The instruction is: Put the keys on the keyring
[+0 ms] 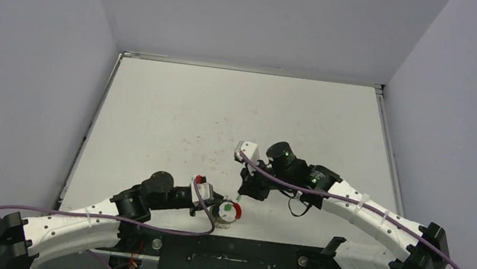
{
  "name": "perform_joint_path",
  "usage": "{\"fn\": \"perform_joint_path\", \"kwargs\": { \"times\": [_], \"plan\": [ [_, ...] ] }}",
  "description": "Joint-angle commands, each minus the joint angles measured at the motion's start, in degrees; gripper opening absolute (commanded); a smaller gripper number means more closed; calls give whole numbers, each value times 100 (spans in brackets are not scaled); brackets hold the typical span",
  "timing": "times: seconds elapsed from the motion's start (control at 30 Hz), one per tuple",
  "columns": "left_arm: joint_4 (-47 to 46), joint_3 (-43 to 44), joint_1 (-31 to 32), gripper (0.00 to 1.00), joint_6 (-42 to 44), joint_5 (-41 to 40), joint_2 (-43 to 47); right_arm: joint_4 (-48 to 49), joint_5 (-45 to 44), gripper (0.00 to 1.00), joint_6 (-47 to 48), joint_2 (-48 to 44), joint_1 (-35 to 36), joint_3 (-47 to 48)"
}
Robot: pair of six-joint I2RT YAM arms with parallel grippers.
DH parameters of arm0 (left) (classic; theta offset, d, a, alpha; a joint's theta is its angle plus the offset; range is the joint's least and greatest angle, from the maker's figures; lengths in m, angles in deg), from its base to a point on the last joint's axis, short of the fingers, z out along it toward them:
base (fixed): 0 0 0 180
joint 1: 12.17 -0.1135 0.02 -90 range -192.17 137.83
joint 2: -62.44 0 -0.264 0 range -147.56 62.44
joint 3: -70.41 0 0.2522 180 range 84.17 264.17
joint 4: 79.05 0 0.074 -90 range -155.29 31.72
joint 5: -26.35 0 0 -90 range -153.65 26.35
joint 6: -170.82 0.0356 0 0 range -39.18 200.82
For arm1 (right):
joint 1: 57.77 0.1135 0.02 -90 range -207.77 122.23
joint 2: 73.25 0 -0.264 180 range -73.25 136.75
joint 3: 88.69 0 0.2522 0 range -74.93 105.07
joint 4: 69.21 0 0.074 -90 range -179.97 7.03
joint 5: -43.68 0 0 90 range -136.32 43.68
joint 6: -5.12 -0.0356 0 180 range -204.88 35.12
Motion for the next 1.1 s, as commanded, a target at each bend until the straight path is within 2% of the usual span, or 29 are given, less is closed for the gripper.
{"fn": "perform_joint_path", "kwargs": {
  "times": [0.0,1.07],
  "plan": [
    [-308,250,25,0,-34,135,-6,87,85,0,233,97,237,141],
    [-315,276,25,0,-94,217,-7,432,334,0,244,578,681,535]
  ]
}}
